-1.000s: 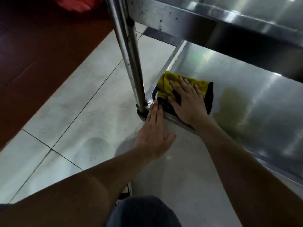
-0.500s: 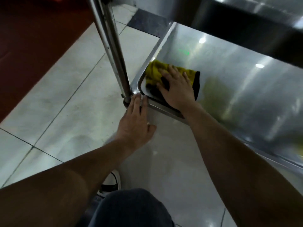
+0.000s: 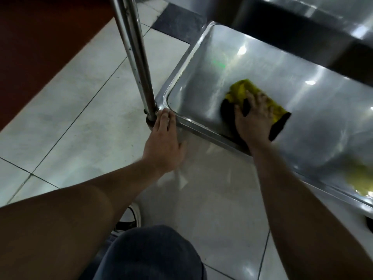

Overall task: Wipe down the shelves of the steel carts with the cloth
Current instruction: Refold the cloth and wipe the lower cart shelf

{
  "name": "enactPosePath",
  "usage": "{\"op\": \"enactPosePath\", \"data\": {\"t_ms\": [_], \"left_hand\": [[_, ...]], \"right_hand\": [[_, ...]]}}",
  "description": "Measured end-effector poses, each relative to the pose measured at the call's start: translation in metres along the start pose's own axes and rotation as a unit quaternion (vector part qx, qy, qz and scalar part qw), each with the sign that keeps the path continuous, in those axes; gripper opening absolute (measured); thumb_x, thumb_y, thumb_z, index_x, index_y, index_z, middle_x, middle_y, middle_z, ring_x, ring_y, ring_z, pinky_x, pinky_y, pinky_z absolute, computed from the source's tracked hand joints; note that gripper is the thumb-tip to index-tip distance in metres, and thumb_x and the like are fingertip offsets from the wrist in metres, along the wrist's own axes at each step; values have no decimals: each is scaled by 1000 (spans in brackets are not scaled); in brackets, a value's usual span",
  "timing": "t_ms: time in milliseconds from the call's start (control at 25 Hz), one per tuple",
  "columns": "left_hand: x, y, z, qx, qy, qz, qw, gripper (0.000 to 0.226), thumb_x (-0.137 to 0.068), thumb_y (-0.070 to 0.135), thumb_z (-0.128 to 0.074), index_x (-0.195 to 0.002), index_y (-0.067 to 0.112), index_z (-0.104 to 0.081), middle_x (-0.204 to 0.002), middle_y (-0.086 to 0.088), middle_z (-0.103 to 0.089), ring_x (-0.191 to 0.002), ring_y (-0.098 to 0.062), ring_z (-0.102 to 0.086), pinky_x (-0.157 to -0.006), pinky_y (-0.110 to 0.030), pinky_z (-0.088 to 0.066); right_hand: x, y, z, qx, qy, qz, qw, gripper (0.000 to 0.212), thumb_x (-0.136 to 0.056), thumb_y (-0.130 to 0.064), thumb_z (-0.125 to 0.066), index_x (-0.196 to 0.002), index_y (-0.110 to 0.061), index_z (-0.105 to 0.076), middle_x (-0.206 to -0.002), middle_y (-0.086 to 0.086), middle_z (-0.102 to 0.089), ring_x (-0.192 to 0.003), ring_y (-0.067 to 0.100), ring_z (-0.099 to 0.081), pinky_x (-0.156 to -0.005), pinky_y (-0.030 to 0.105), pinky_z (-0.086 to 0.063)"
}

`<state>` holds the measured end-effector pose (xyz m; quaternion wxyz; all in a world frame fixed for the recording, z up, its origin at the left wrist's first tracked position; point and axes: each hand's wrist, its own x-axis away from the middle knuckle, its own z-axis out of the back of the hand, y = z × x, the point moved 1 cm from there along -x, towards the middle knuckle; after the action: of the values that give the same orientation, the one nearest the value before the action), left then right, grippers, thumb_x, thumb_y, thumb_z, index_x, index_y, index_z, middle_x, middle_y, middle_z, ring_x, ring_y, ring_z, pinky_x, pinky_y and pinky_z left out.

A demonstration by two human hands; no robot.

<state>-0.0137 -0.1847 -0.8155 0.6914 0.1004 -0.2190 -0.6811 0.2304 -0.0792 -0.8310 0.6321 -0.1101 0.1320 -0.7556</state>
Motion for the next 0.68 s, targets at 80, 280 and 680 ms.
{"op": "enactPosePath", "data": {"t_ms": [80,280,680], "left_hand": [[4,-3,1,-11,2,-5,1000,82,-100,35,-51,-160,1,-7,-169,-17,0,-157,-28,5,-128,-39,-13],[6,-11,6,9,-7,-28,1000,80,-100,35,-48,-161,6,-6,-170,-11,2,-157,-23,5,-127,-37,-14],[2,-23,2,-58,9,-36,998,80,-98,36,-50,-159,0,-13,-167,-21,-14,-156,-32,-13,-126,-41,-23]], "right_hand": [[37,-25,-17,5,-26,121,992,58,-98,-50,-51,-153,-34,-40,-166,4,-28,-154,20,-22,-127,44,-9],[2,-26,-9,4,-33,62,998,61,-101,-53,-45,-157,-33,-32,-168,3,-20,-156,20,-15,-127,44,-5],[29,-126,-43,-16,-106,223,969,55,-103,-49,-43,-156,-36,-34,-168,-2,-20,-156,15,-13,-127,39,-2]]}}
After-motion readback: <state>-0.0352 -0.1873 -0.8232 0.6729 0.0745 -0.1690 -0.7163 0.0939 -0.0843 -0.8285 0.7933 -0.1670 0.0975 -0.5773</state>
